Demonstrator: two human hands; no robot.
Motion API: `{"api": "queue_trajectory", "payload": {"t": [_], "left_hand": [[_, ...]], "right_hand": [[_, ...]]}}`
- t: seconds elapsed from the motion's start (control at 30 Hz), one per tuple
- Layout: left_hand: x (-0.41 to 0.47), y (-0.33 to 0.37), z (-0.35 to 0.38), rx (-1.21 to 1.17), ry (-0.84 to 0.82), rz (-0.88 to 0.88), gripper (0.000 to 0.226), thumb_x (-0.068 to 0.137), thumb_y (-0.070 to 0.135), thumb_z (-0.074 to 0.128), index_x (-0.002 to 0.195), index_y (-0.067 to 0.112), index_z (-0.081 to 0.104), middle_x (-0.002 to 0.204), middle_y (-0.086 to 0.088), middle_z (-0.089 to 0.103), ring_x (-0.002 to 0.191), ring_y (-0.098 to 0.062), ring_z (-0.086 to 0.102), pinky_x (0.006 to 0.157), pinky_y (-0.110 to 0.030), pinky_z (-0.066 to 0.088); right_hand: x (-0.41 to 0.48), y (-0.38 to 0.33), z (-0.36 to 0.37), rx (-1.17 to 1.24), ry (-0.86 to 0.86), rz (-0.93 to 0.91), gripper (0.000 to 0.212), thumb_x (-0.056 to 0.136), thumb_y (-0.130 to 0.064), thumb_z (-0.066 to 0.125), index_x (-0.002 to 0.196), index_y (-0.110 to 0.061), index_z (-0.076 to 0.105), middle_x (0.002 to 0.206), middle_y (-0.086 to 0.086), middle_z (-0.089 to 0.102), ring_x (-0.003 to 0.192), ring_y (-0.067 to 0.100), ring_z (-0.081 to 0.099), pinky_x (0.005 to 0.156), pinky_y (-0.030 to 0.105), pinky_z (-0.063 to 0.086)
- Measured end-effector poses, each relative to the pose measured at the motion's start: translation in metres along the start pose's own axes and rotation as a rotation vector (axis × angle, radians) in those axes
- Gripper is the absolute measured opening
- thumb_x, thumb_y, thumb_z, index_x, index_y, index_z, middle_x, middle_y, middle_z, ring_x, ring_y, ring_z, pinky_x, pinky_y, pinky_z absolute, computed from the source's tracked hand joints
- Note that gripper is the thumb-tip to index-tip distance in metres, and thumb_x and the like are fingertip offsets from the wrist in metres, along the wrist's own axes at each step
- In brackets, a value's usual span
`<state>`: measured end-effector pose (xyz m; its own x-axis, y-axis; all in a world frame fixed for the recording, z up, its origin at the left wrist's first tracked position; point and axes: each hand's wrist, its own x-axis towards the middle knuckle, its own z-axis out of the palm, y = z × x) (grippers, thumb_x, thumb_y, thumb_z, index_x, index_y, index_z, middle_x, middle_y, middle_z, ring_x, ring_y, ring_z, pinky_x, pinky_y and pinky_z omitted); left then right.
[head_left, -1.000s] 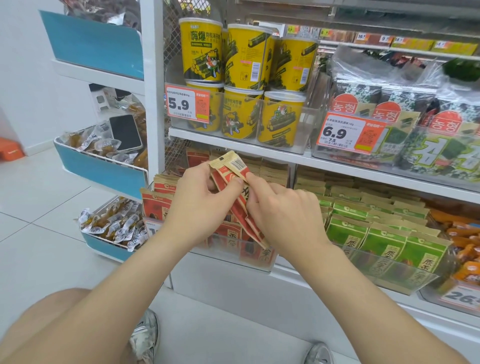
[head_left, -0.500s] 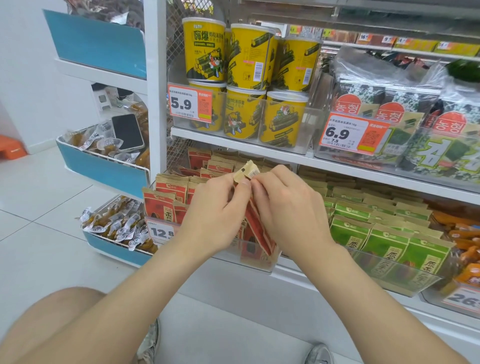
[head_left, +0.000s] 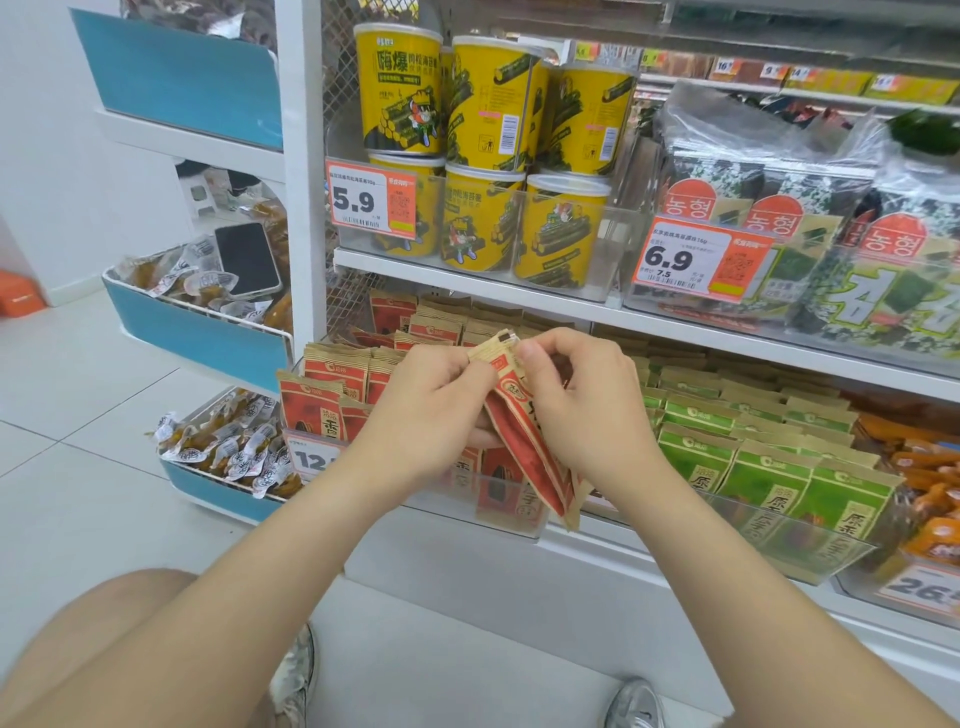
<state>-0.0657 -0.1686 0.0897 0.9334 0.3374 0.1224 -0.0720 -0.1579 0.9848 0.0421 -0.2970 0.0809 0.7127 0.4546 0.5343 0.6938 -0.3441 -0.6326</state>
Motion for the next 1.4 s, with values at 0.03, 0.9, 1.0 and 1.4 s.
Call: {"api": "queue_trajectory", "payload": {"t": [0.03, 0.9, 1.0, 1.4], "left_hand": [[-0.001, 0.001, 0.0, -0.014, -0.001, -0.005, 0.033, 0.11, 0.007, 0.043, 0.108, -0.012, 0.071, 0.094, -0.026, 0.079, 0.086, -0.033, 0.082, 0.071, -0.033, 0.067], [0.018, -0.001, -0.029, -0.348, 0.26, -0.27, 0.023, 0.112, 0.023, 0.056, 0.121, 0.011, 0.073, 0.11, -0.014, 0.081, 0.089, -0.025, 0.082, 0.067, -0.034, 0.067], [0.016, -0.003, -0.029, 0.14, 0.16, -0.077, 0.04, 0.113, 0.054, 0.041, 0.109, 0.036, 0.077, 0.105, -0.001, 0.079, 0.092, -0.015, 0.075, 0.082, -0.032, 0.063], [0.025, -0.03, -0.06, 1.014, -0.098, 0.034, 0.046, 0.091, 0.032, 0.069, 0.136, 0.034, 0.062, 0.121, 0.017, 0.068, 0.121, -0.015, 0.061, 0.107, -0.05, 0.052]], "right_hand": [[0.0, 0.001, 0.0, 0.033, 0.002, 0.008, 0.018, 0.106, -0.032, 0.065, 0.093, -0.03, 0.078, 0.072, -0.019, 0.07, 0.072, -0.001, 0.065, 0.065, 0.014, 0.042], [0.002, 0.007, -0.025, 0.23, -0.217, -0.197, 0.035, 0.081, -0.019, 0.095, 0.114, -0.025, 0.083, 0.106, -0.015, 0.08, 0.099, 0.004, 0.075, 0.088, 0.024, 0.055], [0.007, 0.01, -0.022, 0.169, -0.026, -0.104, 0.013, 0.088, -0.035, 0.089, 0.096, -0.027, 0.083, 0.079, -0.01, 0.078, 0.072, 0.009, 0.071, 0.071, 0.033, 0.055], [0.017, 0.024, 0.01, 0.002, 0.038, -0.032, 0.017, 0.106, -0.048, 0.063, 0.115, -0.033, 0.064, 0.086, -0.016, 0.072, 0.08, 0.012, 0.068, 0.071, 0.038, 0.052]]}}
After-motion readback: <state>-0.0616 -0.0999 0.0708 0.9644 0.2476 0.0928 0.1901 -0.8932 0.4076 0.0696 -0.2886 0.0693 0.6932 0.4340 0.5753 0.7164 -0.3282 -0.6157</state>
